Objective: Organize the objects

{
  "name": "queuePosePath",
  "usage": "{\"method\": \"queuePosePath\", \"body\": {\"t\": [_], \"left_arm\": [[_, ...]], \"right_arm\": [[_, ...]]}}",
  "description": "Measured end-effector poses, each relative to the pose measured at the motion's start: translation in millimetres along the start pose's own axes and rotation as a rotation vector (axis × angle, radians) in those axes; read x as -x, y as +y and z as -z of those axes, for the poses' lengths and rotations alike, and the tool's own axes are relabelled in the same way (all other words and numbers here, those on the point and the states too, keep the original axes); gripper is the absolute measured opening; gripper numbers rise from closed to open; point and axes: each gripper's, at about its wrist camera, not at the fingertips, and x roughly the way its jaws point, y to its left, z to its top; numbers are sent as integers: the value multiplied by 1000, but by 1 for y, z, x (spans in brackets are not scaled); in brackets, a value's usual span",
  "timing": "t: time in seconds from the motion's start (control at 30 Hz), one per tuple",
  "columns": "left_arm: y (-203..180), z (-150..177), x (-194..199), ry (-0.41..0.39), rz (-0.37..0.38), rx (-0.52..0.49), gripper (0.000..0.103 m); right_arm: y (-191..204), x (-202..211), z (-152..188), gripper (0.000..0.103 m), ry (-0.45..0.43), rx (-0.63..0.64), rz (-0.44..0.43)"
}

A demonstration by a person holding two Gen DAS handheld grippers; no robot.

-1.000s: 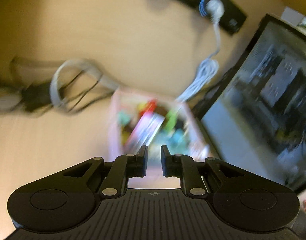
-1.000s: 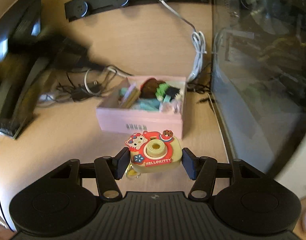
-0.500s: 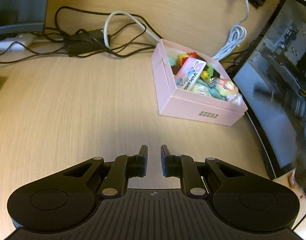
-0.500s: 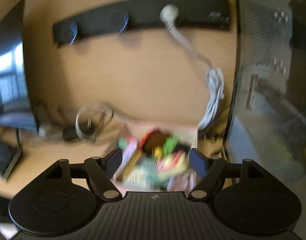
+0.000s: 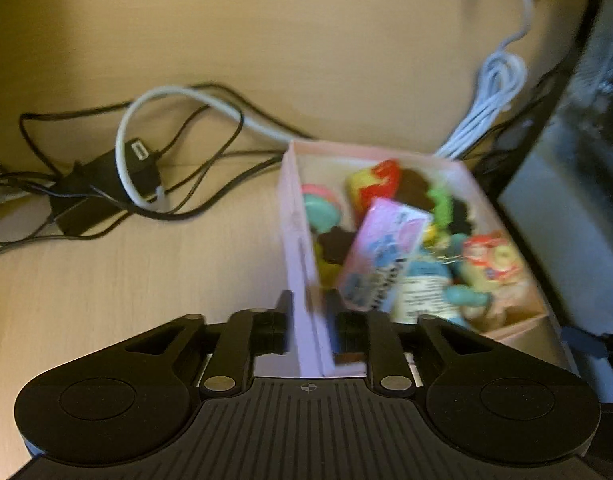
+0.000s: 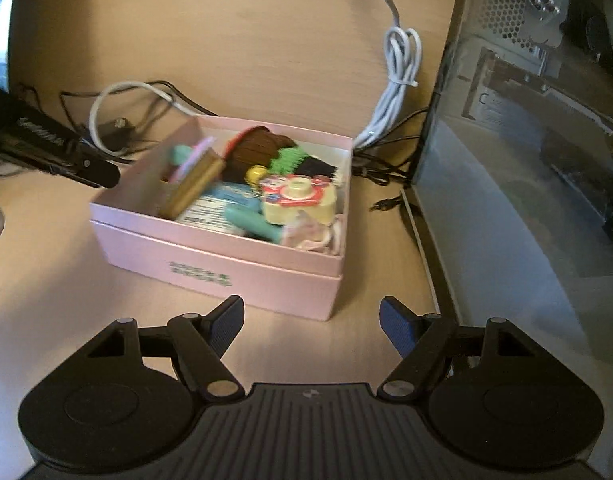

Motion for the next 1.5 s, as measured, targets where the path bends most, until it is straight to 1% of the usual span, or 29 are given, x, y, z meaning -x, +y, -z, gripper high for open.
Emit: {"method": "queuePosePath", "body": {"t": [0.03, 0.07, 0.1, 0.13, 0.17, 0.2, 0.23, 0.27, 0.3, 0.33, 0.43, 0.53, 0.63, 0.7, 0.73, 0.77, 0.83, 0.9, 0.93, 0.97, 1.0, 1.07, 1.13, 1.17, 1.2, 1.27, 1.4, 1.5], "left_arm": [[1, 0, -6, 24, -19, 6, 37], [4, 2, -9, 40, -34, 19, 50], [8, 4, -11, 64, -53, 40, 56], [14, 9, -13, 86, -69, 73, 70], [22, 13, -11, 81, -71, 119, 81], [29, 16, -8, 76, -78, 150, 85], [37, 19, -6, 65, -96, 179, 91], [43, 21, -5, 58, -121, 194, 98], [50, 22, -5, 51, -143, 203, 100], [57, 24, -5, 45, -145, 211, 101], [72, 20, -7, 39, -114, 220, 101], [70, 20, -7, 22, -128, 174, 101], [65, 24, -2, -4, -141, 168, 100], [61, 26, 11, -56, -148, 159, 100], [58, 28, 22, -86, -148, 150, 100], [57, 31, 33, -117, -145, 143, 100], [54, 43, 63, -205, -159, 126, 100], [51, 61, 86, -260, -150, 101, 100], [50, 74, 96, -268, -133, 85, 100], [48, 86, 101, -261, -114, 69, 100], [46, 99, 104, -247, -95, 52, 100], [39, 131, 109, -216, -45, 9, 100], [29, 161, 112, -212, -18, -49, 100], [25, 172, 111, -197, -24, -61, 100], [23, 177, 108, -179, -34, -51, 100], [21, 188, 105, -162, -77, -6, 100], [8, 203, 96, -200, -157, 9, 100], [-5, 205, 85, -219, -245, 8, 100]], "right_arm": [[0, -5, -1, 75, 5, 3, 0], [-1, -12, -2, 75, 10, 7, -8], [0, -18, -3, 73, 17, 16, -14], [1, -24, -4, 67, 21, 29, -25], [4, -29, -6, 58, 23, 45, -43], [7, -32, -8, 58, 28, 55, -58], [10, -34, -9, 60, 27, 63, -58], [13, -35, -10, 59, 20, 71, -69], [16, -37, -12, 59, 10, 77, -84], [21, -40, -14, 58, 3, 84, -90], [33, -47, -23, 60, 4, 95, -86], [36, -49, -23, 60, 8, 97, -82], [35, -47, -23, 60, 19, 81, -65], [34, -41, -23, 63, 21, 65, -44], [32, -35, -23, 70, 17, 49, -41], [30, -27, -21, 83, 9, 27, -42], [26, -7, -12, 91, -2, -29, -45], [27, 11, 3, 94, 22, -80, -61], [29, 21, 15, 97, 39, -112, -66], [32, 30, 25, 101, 52, -137, -69], [36, 39, 38, 103, 68, -160, -68], [46, 54, 61, 103, 101, -182, -60], [58, 65, 81, 103, 113, -171, -49], [65, 70, 91, 103, 119, -157, -25], [69, 73, 97, 103, 125, -153, -5], [71, 76, 105, 103, 136, -152, -2], [64, 73, 105, 103, 105, -108, 1], [54, 61, 99, 103, 56, -78, -13]]}}
